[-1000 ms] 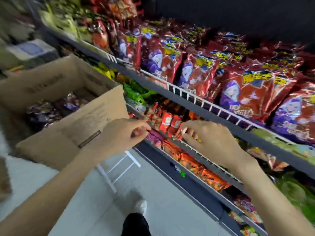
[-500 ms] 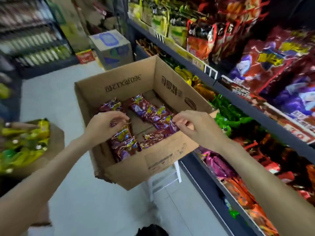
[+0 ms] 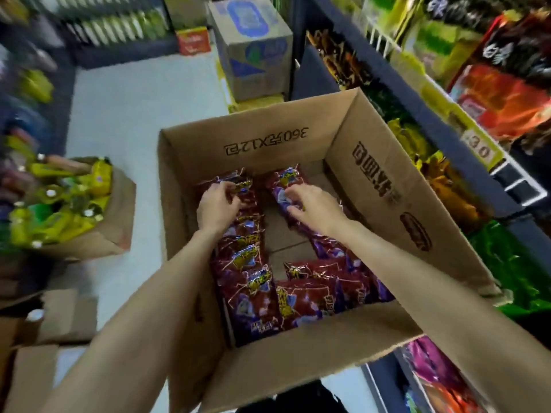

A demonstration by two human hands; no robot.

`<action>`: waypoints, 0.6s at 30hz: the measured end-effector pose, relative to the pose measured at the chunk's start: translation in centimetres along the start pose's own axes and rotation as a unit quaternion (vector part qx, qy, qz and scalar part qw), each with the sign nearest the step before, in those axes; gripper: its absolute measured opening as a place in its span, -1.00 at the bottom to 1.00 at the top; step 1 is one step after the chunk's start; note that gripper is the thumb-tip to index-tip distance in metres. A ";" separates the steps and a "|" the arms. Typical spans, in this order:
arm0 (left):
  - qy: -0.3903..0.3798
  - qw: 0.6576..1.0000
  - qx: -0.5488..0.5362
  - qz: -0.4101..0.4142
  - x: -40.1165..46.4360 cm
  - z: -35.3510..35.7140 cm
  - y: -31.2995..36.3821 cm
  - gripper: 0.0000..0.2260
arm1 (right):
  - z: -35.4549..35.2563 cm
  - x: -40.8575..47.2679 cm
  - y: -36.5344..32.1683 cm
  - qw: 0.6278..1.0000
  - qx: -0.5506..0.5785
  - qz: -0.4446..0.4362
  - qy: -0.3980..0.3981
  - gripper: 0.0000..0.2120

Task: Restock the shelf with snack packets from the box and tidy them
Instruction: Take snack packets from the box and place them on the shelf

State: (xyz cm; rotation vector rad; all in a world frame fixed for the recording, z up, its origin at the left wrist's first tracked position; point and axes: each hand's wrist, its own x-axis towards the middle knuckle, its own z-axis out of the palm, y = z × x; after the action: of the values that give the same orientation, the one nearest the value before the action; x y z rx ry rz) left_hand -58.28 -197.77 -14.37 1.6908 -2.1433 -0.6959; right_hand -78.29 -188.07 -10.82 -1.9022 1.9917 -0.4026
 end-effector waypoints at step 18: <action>0.015 0.966 0.256 0.011 4.4 4.5 -4.7 -0.52 | 13.3 12.4 1.8 0.981 0.149 0.081 -0.092 -0.39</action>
State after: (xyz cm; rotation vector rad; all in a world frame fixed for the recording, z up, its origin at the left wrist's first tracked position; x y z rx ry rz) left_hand -57.91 -202.06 -20.89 1.8909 -2.4599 -0.1000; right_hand -74.41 -199.87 -24.24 -1.5261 1.8315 -0.4348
